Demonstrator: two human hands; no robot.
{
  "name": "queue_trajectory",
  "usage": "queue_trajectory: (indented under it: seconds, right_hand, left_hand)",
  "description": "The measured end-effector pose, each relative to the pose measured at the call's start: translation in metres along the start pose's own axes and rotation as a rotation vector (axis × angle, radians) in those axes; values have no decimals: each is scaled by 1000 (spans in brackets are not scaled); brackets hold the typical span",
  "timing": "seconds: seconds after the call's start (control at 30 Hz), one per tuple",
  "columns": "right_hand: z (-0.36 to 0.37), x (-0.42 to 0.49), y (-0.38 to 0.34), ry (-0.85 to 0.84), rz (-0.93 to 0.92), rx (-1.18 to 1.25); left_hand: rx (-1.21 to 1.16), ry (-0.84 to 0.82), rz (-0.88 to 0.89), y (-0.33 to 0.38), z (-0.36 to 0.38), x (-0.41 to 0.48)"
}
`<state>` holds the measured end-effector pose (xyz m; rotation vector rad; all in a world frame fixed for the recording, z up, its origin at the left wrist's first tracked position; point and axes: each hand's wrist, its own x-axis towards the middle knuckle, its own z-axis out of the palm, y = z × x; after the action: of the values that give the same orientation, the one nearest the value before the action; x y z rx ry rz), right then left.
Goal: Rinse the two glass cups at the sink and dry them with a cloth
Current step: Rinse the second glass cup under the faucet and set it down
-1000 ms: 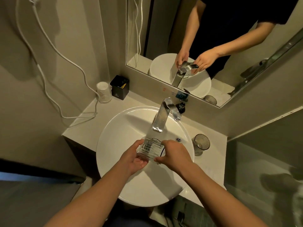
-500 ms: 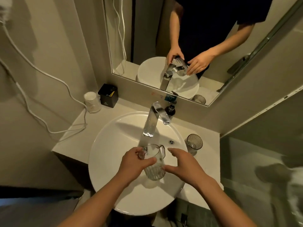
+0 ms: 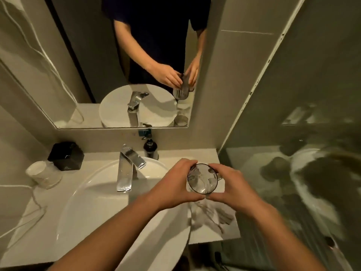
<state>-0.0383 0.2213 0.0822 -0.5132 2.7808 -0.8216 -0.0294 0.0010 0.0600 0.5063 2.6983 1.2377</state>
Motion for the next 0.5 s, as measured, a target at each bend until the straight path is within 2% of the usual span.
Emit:
queue_trajectory:
  seconds: [0.17, 0.33, 0.5]
  right_hand:
    - [-22, 14, 42, 175, 158, -148]
    - [-13, 38, 75, 149, 305, -167]
    - [18, 57, 95, 63, 395, -53]
  left_hand:
    - [100, -90, 103, 21, 14, 79]
    - [187, -180, 55, 2, 48, 129]
    - [243, -246, -28, -31, 73, 146]
